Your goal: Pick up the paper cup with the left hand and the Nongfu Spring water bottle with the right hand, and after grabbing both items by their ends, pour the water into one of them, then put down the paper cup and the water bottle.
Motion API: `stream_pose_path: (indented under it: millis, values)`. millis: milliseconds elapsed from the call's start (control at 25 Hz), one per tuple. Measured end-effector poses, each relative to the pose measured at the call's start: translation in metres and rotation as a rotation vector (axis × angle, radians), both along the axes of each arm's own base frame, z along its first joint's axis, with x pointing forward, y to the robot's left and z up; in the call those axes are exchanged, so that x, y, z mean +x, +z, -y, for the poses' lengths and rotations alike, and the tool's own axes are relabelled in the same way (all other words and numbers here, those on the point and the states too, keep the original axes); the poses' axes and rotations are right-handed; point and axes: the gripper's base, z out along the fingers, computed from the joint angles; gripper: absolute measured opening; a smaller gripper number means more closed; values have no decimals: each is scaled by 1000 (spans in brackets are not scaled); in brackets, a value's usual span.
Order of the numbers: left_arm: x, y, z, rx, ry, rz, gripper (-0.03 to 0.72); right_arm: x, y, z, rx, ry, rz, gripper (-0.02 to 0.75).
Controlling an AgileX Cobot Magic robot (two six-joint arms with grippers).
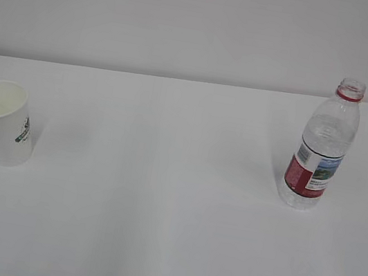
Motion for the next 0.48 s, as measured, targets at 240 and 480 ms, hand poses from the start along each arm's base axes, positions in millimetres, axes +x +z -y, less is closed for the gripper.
stream_pose_path:
  millis: [240, 480]
  values:
    - [0, 0, 0, 0, 0, 0, 398, 0, 0, 0, 0, 0, 0, 590]
    - [0, 0, 0, 0, 0, 0, 398, 0, 0, 0, 0, 0, 0, 590]
